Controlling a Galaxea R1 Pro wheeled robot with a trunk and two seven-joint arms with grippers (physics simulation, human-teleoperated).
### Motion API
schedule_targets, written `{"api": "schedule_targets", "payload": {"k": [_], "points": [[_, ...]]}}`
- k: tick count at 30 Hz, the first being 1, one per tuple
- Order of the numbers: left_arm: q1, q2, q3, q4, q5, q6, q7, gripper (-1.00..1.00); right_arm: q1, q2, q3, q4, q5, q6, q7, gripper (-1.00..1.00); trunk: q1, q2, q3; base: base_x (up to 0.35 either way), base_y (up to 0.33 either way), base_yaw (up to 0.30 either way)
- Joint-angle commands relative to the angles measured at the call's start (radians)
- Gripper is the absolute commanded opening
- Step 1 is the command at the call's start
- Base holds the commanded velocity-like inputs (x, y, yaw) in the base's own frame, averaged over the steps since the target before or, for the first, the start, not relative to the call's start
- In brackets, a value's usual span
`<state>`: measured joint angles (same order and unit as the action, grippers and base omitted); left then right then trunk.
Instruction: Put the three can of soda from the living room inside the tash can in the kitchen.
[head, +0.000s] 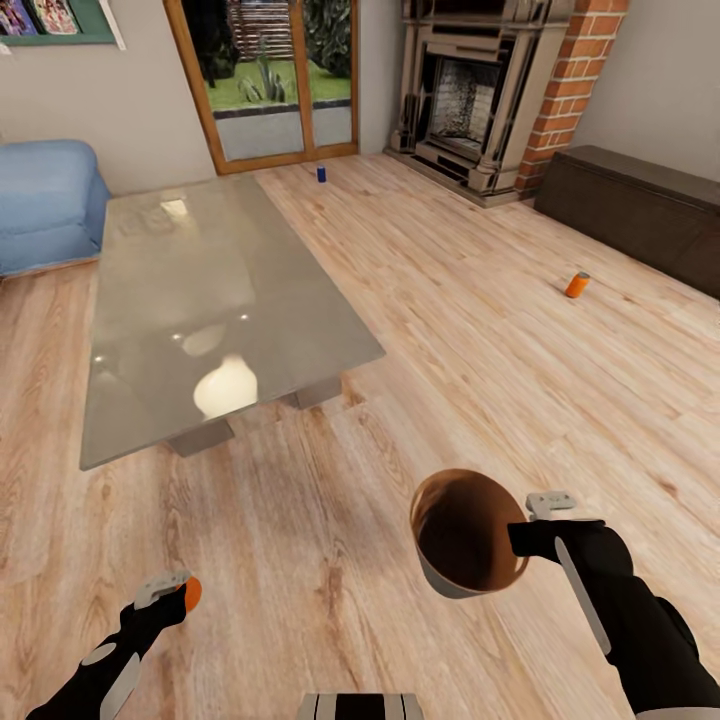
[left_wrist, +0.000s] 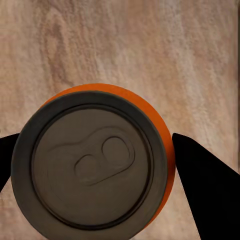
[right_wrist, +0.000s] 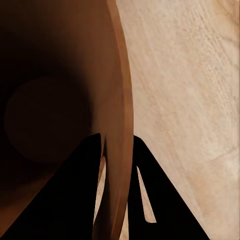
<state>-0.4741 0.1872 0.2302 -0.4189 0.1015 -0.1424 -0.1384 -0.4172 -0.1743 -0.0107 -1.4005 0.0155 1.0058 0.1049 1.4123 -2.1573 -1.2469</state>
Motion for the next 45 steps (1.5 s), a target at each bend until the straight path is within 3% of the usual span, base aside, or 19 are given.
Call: {"api": "schedule_targets", "payload": {"k": [1, 45], "points": [[0.000, 0.000, 0.000, 0.000, 0.000, 0.000, 0.000, -1.00, 0.000, 0.000, 0.001, 0.000, -0.017, 0.000, 0.004, -1.00, -0.004, 0.007, 0.005, 0.000, 0.000, 0.000], [0.000, 0.000, 0.000, 0.000, 0.000, 0.001, 0.000, -1.00, 0.000, 0.000, 0.001, 0.000, -0.017, 0.000, 0.004, -1.00, -0.173, 0.315, 0.214, 0.000, 0.000, 0.000]]}}
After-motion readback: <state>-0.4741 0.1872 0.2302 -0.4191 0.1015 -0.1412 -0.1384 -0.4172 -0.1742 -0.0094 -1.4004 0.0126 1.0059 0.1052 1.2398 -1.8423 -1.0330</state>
